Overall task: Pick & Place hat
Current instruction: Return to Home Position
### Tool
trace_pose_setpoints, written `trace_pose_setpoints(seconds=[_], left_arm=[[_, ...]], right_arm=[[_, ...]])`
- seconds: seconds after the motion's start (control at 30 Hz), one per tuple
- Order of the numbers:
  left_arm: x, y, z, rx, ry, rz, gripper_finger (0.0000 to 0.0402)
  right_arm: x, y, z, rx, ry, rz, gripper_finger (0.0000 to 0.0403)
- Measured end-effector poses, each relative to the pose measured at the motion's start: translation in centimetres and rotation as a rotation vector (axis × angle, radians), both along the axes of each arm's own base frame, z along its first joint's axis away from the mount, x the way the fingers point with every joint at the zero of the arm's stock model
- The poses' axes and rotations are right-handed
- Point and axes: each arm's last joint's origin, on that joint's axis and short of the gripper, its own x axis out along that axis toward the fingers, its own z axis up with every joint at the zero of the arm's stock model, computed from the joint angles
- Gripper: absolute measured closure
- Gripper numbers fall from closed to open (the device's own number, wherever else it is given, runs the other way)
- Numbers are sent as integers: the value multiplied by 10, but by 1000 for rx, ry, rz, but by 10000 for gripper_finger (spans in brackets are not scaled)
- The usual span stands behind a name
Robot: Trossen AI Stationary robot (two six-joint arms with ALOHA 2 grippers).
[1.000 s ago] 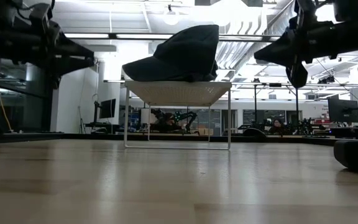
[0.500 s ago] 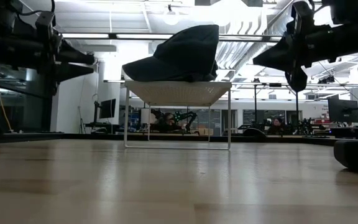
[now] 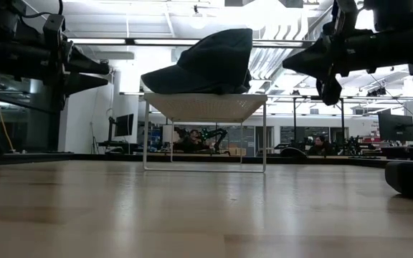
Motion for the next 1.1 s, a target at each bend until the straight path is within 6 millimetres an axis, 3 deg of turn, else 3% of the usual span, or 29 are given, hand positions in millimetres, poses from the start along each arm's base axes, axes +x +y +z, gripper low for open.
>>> trace_pose_setpoints(seconds=[0.23, 0.47, 0.9, 1.1], left_arm=[[0, 0, 0, -7, -3, -1, 273], [0, 0, 0, -8, -3, 0, 273], [0, 0, 0, -10, -5, 2, 273], [0, 1, 0, -9, -4, 27, 273]], right_arm=[[-6, -15, 9, -29, -54, -3, 403], [-15, -16, 15, -58, -49, -25, 403], [-62, -12, 33, -107, -75, -104, 403], [-71, -11, 22, -110, -59, -125, 403]])
